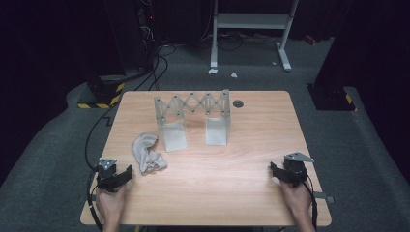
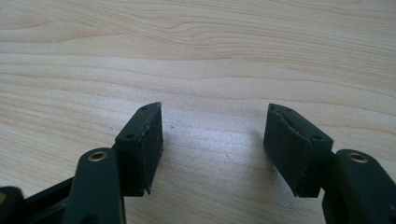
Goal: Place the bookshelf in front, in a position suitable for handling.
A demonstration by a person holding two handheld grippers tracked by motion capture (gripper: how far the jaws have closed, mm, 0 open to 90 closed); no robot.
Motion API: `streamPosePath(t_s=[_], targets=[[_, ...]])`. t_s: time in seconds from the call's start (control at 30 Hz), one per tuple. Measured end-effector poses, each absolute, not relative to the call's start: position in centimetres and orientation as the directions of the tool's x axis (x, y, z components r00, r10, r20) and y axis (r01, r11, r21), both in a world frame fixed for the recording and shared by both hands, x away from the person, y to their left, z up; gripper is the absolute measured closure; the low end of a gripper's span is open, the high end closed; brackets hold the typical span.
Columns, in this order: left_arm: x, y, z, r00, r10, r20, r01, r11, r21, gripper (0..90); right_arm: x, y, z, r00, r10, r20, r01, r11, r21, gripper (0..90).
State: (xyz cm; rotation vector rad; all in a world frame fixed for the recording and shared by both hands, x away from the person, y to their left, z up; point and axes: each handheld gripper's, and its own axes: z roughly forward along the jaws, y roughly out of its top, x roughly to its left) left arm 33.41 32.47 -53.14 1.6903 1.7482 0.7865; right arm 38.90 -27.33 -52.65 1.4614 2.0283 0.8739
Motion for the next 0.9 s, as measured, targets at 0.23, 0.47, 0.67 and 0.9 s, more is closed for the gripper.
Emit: streamPosePath(t_s=[0.23,0.47,0.67,0.9], targets=[[33.4,32.4,-53.2,-0.017,1.0,-0.004,0.661,0.014,0.75,28.8,38.9,-27.3,-52.6,-0.311,0.95,-0.019,0.638,0.224,0.736,38.5],[33.4,32.4,-53.2,-0.005,1.0,-0.005,0.662,0.007,0.749,28.5,38.9,-27.3,-52.6,-0.318,0.948,-0.016,0.637,0.226,0.737,39.0],[33.4,32.4,-52.9,-0.001,0.999,-0.039,0.667,0.03,0.744,31.7,38.8,-27.2,-52.6,-0.318,0.948,-0.023,0.633,0.23,0.739,44.6],[33.3,32.2,-52.2,0.031,0.996,-0.085,0.656,0.044,0.753,31.2,38.8,-26.6,-52.6,-0.333,0.942,-0.046,0.616,0.254,0.745,51.6]])
